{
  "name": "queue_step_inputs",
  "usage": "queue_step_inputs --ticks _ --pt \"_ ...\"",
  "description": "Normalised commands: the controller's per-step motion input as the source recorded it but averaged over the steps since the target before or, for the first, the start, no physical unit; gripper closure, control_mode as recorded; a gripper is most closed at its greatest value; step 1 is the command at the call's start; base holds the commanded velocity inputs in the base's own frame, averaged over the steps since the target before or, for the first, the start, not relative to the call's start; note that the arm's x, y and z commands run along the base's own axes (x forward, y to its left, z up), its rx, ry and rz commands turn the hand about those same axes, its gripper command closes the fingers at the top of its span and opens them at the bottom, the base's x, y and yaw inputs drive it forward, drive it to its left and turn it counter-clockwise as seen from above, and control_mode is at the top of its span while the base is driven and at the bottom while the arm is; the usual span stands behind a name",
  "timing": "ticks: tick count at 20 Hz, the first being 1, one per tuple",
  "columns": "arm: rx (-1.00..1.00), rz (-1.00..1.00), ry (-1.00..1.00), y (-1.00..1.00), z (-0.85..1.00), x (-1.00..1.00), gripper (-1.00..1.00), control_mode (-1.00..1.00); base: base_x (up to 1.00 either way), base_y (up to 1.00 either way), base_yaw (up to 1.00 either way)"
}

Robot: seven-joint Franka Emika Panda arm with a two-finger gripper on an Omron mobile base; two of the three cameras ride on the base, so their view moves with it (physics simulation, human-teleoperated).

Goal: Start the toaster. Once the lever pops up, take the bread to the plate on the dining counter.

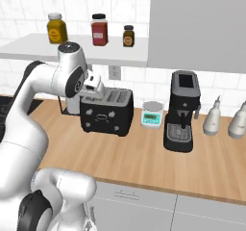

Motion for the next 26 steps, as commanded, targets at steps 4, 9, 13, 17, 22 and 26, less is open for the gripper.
queue_step_inputs --ticks 4,9,13,17,22,26 --pt "-0.01 0.00 -0.12 0.42 -0.28 0.17 -1.00 -1.00 0.00 0.00 0.00" --pt "-0.01 0.00 -0.08 0.30 -0.25 0.33 -1.00 -1.00 0.00 0.00 0.00" --pt "0.00 0.00 -0.07 0.00 -0.36 0.07 -1.00 -1.00 0.00 0.00 0.00" --pt "0.00 0.00 -0.04 -0.12 -0.41 0.06 -1.00 -1.00 0.00 0.00 0.00" --pt "0.00 0.00 -0.01 -0.18 -0.22 0.11 -1.00 -1.00 0.00 0.00 0.00" --pt "0.00 0.00 0.00 -0.01 -0.07 0.22 -1.00 -1.00 0.00 0.00 0.00"
